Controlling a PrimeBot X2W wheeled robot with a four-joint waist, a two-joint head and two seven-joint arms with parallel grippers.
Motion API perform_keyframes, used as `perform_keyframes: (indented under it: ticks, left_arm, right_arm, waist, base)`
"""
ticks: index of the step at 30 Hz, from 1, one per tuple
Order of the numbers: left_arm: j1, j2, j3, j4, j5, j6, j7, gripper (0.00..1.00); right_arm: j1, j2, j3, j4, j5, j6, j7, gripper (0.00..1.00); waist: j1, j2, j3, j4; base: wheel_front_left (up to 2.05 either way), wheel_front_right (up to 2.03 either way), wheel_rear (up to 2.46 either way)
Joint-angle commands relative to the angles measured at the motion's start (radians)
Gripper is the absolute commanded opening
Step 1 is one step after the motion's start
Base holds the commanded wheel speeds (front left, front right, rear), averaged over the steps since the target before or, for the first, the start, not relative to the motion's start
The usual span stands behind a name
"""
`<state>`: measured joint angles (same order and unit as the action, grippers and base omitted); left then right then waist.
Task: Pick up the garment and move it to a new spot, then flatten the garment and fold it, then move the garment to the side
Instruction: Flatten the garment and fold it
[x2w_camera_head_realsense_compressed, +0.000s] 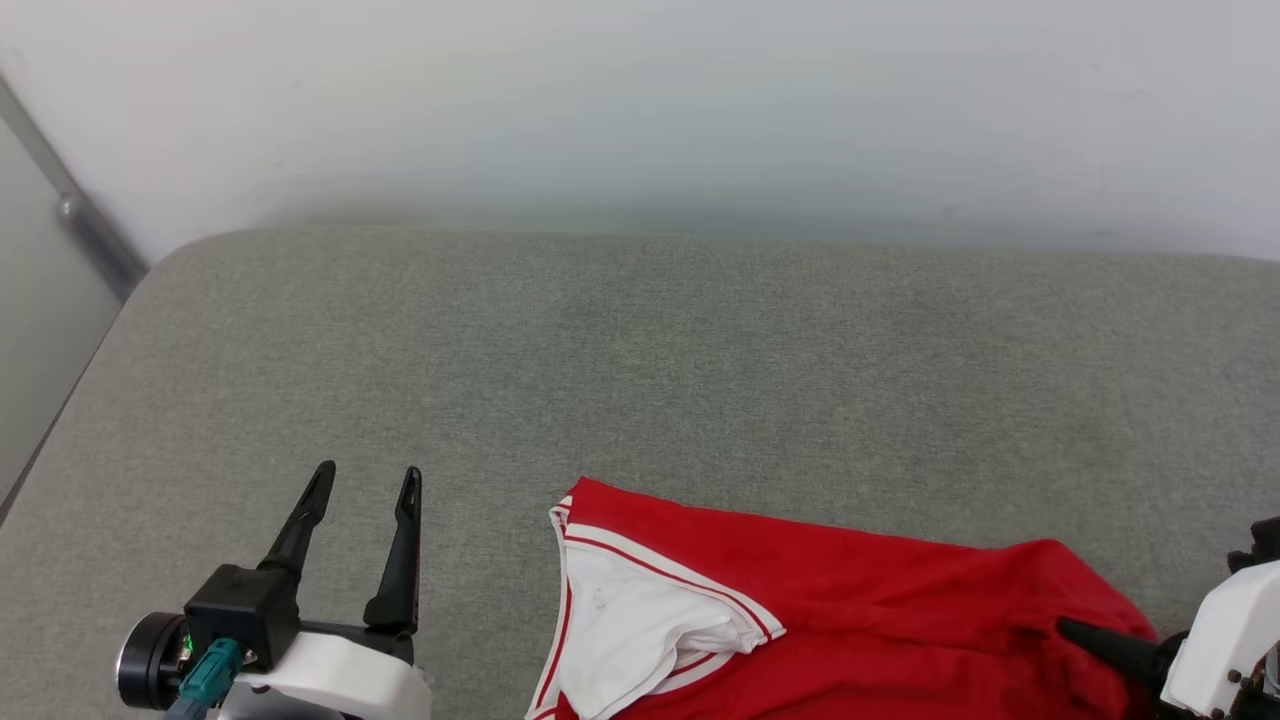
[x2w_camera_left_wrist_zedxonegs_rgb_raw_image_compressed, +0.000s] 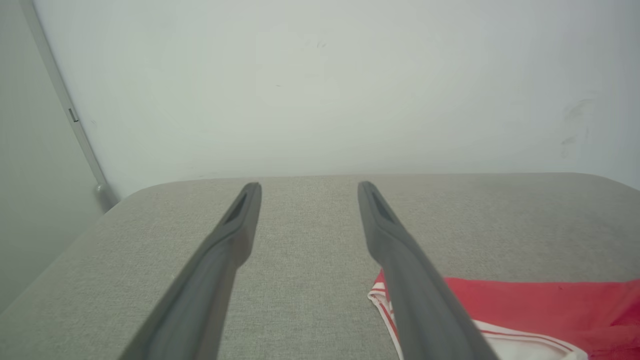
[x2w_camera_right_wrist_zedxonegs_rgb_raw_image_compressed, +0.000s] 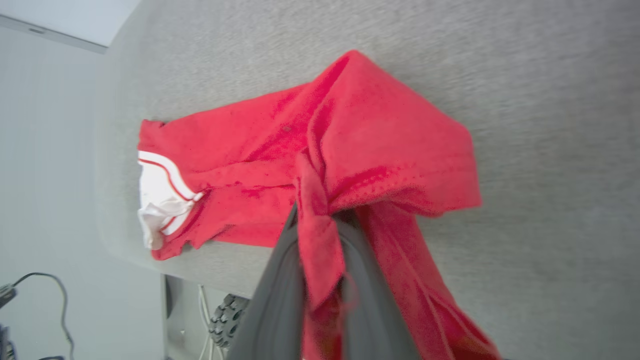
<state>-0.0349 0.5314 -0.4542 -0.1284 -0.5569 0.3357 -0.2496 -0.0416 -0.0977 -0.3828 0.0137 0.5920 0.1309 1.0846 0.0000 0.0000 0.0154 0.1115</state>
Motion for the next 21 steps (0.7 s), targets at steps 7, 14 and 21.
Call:
perform_keyframes:
  ticks: [7, 14, 21]
  left_arm:
    - [-0.011, -0.004, -0.013, 0.006, 0.006, -0.002, 0.008, 1.0]
    - [-0.019, -0.008, -0.017, -0.002, 0.001, 0.001, 0.01, 1.0]
    - [-0.049, -0.024, -0.029, 0.007, 0.005, -0.014, 0.006, 1.0]
  right_arm:
    - [-0.026, 0.05, 0.008, 0.1, 0.44, 0.0, 0.152, 0.0]
    - [-0.087, 0.048, 0.238, 0.237, 0.695, 0.0, 0.071, 0.0]
    - [-0.172, 0.048, 0.471, 0.293, 0.787, 0.0, -0.084, 0.0]
  waist:
    - [0.0, 0.0, -0.018, 0.047]
    - [0.0, 0.0, 0.0, 0.069]
    - [0.0, 0.0, 0.042, 0.089]
  base:
    - [0.0, 0.0, 0.0]
    - [0.0, 0.0, 0.0]
    - [0.0, 0.0, 0.0]
